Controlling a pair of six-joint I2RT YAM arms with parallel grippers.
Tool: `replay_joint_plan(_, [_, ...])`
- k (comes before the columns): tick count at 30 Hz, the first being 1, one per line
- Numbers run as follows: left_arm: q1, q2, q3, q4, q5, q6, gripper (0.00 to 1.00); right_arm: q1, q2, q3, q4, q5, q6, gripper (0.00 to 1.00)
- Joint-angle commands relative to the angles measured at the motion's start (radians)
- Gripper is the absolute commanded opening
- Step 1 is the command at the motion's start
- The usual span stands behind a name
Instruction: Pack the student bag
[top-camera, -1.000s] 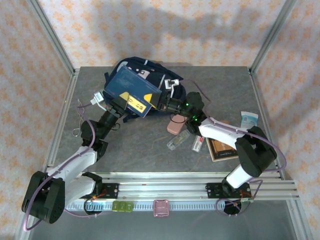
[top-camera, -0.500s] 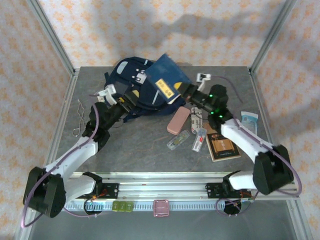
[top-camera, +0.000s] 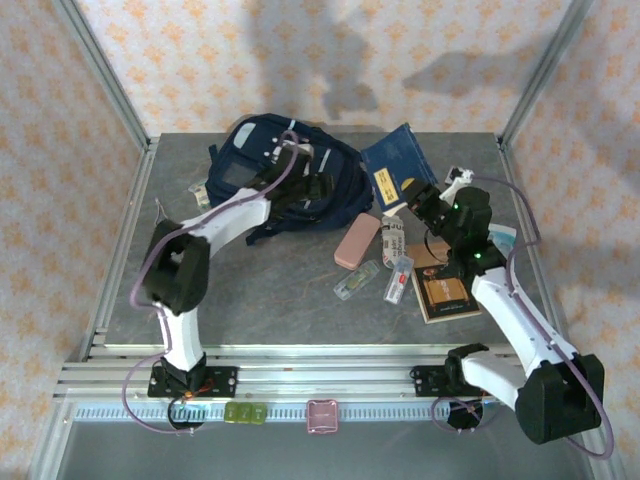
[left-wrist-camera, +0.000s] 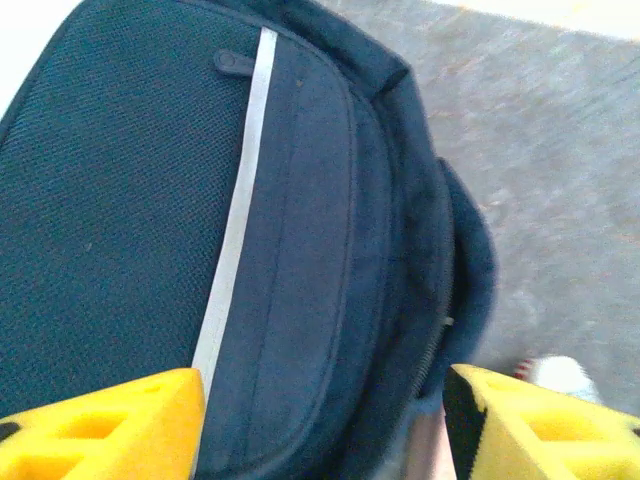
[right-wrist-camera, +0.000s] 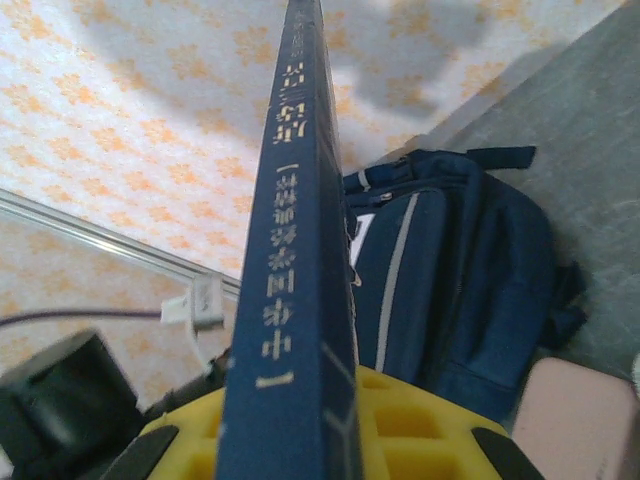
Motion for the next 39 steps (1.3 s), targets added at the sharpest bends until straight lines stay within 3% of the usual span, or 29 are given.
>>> replay_joint_plan(1, [-0.034, 0.125, 0.18, -0.234, -0.151, 0.105, 0.63, -0.005, -0.052, -0.015, 0.025, 0.035, -0.033, 0.0])
replay_joint_plan(7, [-0.071, 0.347, 0.478, -0.378, -0.275, 0.169, 0.64, -0.008, -0.062, -0.031, 0.015, 0.028, -0.039, 0.0])
replay_joint_plan(9, [-0.085, 0.405, 0.547, -0.413, -0.369, 0.184, 0.64, -0.007, -0.066, -0.037, 0.018, 0.025, -0.039, 0.0])
replay_joint_plan(12, [-0.094, 0.459, 0.578, -0.418, -0.444, 0.203, 0.62, -0.008, -0.074, -0.041, 0.024, 0.021, -0.036, 0.0])
replay_joint_plan(16, [-0.094, 0.5, 0.572, -0.407, -0.498, 0.221, 0.51, -0.009, -0.078, -0.04, 0.023, 0.012, -0.039, 0.0])
replay_joint_plan(18, [-0.094, 0.519, 0.569, -0.402, -0.503, 0.236, 0.42, -0.008, -0.075, -0.042, 0.025, 0.013, -0.038, 0.0])
replay_joint_plan(22, [-0.094, 0.549, 0.566, -0.397, -0.513, 0.259, 0.03, -0.008, -0.062, -0.048, 0.04, 0.003, -0.025, 0.0])
replay_joint_plan(23, [-0.094, 0.551, 0.566, -0.399, -0.501, 0.264, 0.0, -0.008, -0.06, -0.05, 0.044, 0.004, -0.021, 0.0])
replay_joint_plan(27, [-0.094, 0.489, 0.526, -0.383, -0.475, 0.272, 0.0, -0.009, -0.05, -0.049, 0.039, 0.009, -0.018, 0.0])
replay_joint_plan(33, [-0.09, 0.262, 0.421, -0.33, -0.465, 0.32, 0.0, -0.011, -0.016, -0.035, -0.004, 0.039, -0.026, 0.0])
replay_joint_plan(39, [-0.069, 0.111, 0.401, -0.356, -0.451, 0.34, 0.0, -0.01, 0.045, -0.056, 0.061, -0.025, 0.008, 0.0])
